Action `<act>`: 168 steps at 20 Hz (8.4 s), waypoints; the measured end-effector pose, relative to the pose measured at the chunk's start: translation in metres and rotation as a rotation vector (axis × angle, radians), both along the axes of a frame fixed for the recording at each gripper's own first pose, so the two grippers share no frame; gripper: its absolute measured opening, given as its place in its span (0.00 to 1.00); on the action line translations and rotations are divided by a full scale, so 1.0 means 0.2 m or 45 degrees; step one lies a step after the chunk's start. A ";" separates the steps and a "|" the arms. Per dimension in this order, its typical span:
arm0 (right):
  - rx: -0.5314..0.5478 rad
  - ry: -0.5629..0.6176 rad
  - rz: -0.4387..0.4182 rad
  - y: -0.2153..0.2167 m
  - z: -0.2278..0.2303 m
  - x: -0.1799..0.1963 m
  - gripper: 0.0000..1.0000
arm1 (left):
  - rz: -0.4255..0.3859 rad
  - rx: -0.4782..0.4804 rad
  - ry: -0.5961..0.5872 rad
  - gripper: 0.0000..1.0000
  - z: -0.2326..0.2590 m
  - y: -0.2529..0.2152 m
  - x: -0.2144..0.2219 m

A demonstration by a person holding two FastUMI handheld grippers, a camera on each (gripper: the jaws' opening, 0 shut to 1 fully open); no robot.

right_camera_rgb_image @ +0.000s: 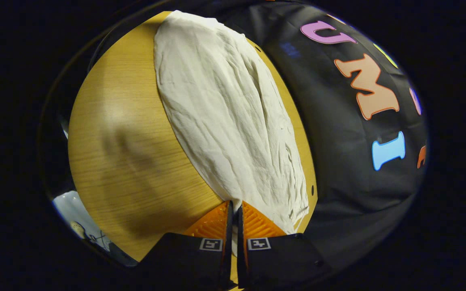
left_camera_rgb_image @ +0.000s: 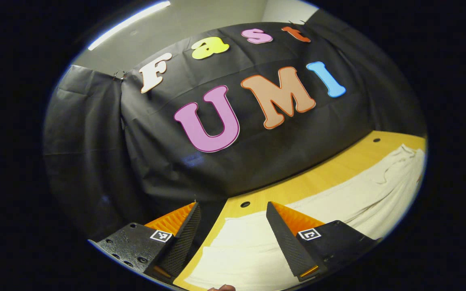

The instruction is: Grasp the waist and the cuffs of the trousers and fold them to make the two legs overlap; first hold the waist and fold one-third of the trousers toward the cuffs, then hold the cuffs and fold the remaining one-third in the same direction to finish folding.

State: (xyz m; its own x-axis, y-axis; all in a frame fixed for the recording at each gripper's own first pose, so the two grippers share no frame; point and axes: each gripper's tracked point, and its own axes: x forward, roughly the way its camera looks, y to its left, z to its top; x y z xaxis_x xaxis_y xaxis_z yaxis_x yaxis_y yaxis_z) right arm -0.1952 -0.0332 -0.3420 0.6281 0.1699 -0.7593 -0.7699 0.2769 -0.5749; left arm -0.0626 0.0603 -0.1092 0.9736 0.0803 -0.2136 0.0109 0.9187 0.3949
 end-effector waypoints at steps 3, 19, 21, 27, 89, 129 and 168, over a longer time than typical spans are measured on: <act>-0.019 -0.036 0.010 -0.01 -0.02 0.01 0.08 | -0.048 0.151 0.109 0.96 -0.14 0.10 -0.08; -0.011 -0.049 -0.023 0.00 -0.02 0.01 0.08 | -0.520 0.726 0.677 0.97 -0.89 0.31 -0.54; -0.012 -0.051 -0.021 0.00 -0.02 0.01 0.08 | -0.599 0.791 0.753 0.96 -0.96 0.34 -0.61; -0.014 -0.051 -0.020 0.00 -0.02 0.01 0.08 | -0.680 0.819 0.877 0.97 -1.09 0.35 -0.71; 0.186 -0.468 -0.356 -0.07 0.55 1.09 0.08 | -0.362 0.802 0.529 0.00 -0.68 0.30 0.94; 1.014 -0.216 -1.438 -0.70 0.22 0.84 0.98 | -0.296 -0.135 0.353 0.95 -0.50 -0.57 0.69; 1.420 0.300 -1.920 -0.84 -0.25 0.78 0.10 | -0.235 -0.090 0.379 0.96 -0.46 -0.68 0.49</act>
